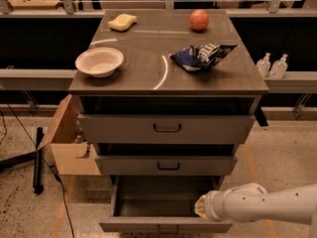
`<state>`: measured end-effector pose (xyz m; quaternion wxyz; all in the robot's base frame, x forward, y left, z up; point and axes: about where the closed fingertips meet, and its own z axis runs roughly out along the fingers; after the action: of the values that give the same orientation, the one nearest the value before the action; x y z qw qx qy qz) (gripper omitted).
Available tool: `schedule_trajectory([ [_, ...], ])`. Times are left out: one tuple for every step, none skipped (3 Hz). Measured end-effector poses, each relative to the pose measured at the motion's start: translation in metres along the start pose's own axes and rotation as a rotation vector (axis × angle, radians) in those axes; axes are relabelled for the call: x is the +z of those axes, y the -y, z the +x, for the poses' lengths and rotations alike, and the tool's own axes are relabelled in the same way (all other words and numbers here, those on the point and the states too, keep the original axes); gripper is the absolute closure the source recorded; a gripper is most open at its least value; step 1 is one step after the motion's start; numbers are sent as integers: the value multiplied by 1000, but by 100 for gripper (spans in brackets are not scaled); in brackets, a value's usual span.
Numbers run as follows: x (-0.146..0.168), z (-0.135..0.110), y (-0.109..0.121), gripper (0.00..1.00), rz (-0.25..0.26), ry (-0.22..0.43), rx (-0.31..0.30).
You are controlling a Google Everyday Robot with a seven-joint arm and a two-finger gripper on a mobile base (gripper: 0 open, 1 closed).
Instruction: Close bottom drawer
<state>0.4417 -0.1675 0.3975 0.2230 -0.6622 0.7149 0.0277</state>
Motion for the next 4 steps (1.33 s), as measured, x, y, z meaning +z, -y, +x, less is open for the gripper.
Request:
schedule_trajectory([
  [31, 14, 2, 100, 15, 13, -26],
  [62, 23, 3, 100, 18, 22, -46],
  [83, 35, -5, 100, 17, 21, -38],
  [106, 43, -12, 100, 8, 15, -16],
])
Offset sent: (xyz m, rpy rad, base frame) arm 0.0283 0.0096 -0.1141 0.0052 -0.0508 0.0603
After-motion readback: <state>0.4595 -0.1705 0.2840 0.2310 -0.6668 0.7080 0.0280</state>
